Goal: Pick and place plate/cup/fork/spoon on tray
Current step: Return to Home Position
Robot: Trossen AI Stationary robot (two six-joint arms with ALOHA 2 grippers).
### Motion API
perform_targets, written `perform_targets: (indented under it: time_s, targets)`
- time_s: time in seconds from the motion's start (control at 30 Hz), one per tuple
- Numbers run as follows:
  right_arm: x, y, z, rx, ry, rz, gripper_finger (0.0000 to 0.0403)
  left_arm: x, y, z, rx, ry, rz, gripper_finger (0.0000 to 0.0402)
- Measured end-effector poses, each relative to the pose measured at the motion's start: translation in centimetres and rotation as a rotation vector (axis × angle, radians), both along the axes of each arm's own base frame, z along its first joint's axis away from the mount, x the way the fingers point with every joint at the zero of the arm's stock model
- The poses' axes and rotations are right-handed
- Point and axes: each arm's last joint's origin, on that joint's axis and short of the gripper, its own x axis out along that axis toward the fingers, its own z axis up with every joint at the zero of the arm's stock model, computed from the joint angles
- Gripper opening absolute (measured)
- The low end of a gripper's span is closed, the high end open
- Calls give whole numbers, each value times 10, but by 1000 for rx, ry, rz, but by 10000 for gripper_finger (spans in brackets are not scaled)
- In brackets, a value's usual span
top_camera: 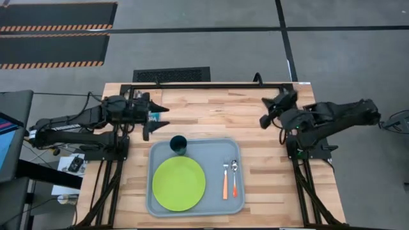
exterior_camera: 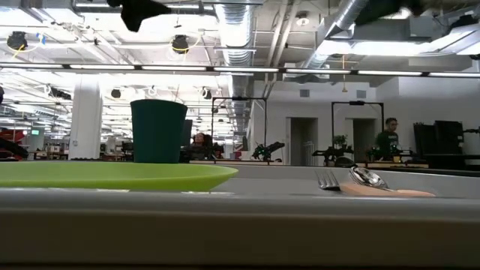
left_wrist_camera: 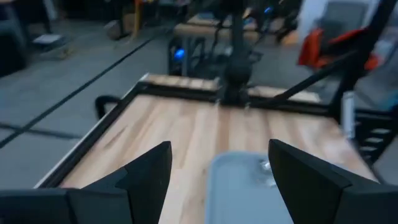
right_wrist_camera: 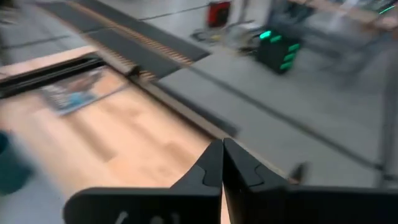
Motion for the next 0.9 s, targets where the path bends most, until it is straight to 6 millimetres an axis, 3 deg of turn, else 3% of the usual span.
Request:
perform_targets:
  time_s: [0.17,0.33,0.57,0.9]
  targets:
    - [7,-5,-51,68,-158,181,28,-17,12,-1,-24,-128,19,257]
    - [8,-16,-79,88,-291,254,22,-45,18,-12,-42,-203,29,257]
    - [9,-25,-101,126,-340,315,20,-72,17,-50,-46,-246,129,257]
    - [10,-26,-153,149,-445,333,24,-75,17,-105,-155,-300,138,257]
